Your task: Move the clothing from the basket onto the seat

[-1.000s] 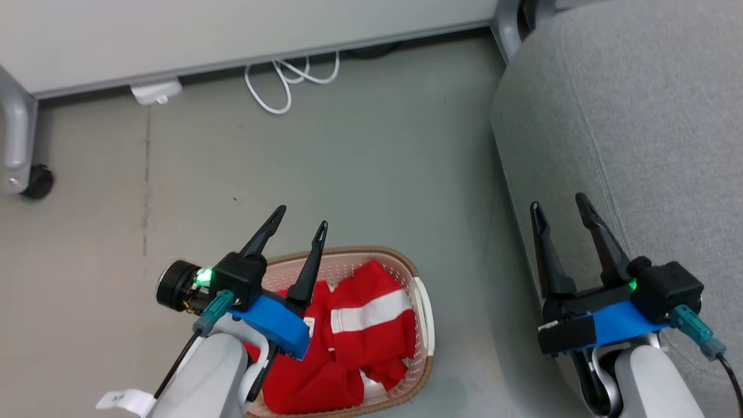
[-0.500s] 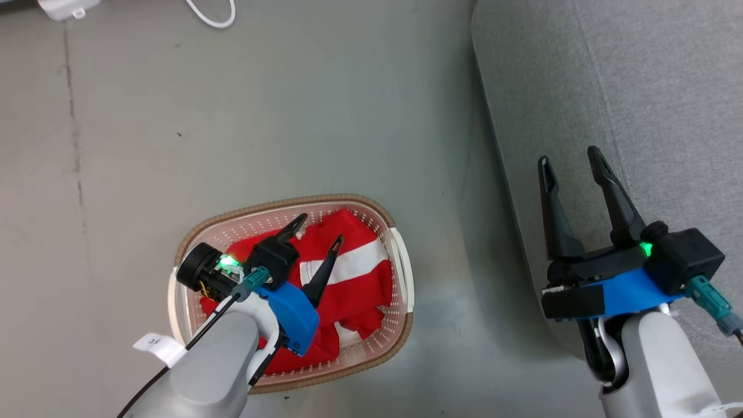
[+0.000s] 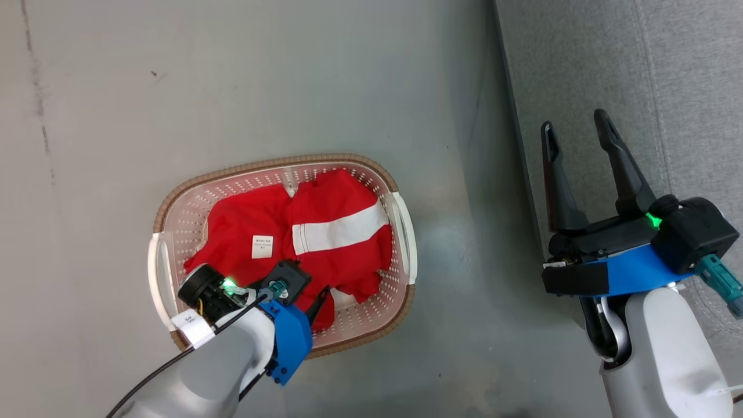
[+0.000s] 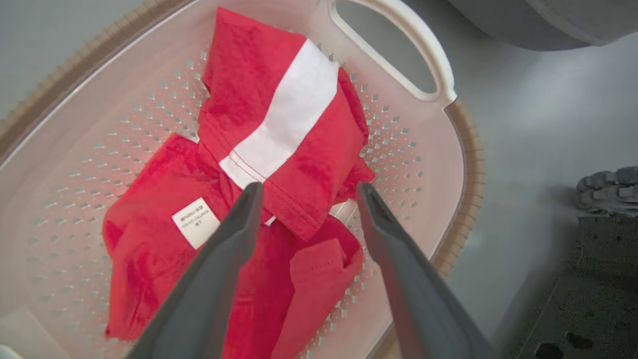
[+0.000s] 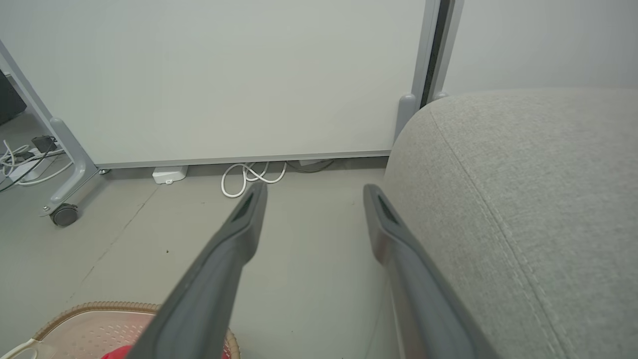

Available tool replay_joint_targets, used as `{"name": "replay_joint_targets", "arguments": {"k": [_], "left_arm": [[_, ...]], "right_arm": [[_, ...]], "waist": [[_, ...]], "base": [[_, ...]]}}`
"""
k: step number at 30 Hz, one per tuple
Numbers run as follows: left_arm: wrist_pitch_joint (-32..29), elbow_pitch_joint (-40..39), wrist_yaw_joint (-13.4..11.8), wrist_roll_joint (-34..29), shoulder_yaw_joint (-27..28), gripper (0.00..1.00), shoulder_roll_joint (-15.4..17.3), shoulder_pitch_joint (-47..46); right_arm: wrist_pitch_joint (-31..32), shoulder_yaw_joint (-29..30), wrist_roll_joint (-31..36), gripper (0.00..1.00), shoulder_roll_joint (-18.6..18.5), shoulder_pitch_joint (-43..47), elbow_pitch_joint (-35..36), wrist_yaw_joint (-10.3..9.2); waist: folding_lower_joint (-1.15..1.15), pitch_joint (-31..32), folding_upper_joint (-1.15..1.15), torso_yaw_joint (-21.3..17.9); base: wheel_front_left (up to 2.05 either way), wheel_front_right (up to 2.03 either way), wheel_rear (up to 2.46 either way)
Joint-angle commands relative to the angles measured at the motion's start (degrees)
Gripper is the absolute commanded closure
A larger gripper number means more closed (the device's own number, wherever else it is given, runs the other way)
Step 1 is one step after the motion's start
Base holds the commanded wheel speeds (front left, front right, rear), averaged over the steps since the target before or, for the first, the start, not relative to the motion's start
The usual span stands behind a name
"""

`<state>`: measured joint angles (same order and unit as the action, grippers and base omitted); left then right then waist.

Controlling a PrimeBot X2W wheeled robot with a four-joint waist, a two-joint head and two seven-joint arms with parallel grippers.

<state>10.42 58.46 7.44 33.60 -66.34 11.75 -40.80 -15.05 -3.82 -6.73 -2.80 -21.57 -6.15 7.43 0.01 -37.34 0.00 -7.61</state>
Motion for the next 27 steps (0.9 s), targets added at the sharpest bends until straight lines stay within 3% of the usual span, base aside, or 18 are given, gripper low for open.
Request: {"name": "replay_joint_targets", "arguments": {"k": [1, 10, 27], "left_arm": [[-0.4, 0.18, 0.06, 0.57, -0.66, 0.0, 0.56, -1.57], [-8.31, -1.24, 0.06, 7.26, -6.73, 0.0, 2.73, -3.3], [-19.05, -5.74, 0.06, 7.32, -7.15, 0.0, 5.81, -5.2]], "right_arm": [[-0.2, 0.0, 0.08, 0.0, -0.16, -1.04, 0.4, 0.11], [-0.19, 0.16, 0.04, 0.0, -0.16, -2.35, 1.05, 0.11], [-0.19, 0.65, 0.16, 0.0, -0.16, -4.64, 3.33, 0.1]], "waist": [[-0.01, -0.89, 0.0, 0.02], [-0.01, -4.37, 0.0, -0.15], [-0.01, -11.66, 0.0, -0.58]], "base": [[0.0, 0.0, 0.0], [0.0, 0.0, 0.0], [0.0, 0.0, 0.0]]}}
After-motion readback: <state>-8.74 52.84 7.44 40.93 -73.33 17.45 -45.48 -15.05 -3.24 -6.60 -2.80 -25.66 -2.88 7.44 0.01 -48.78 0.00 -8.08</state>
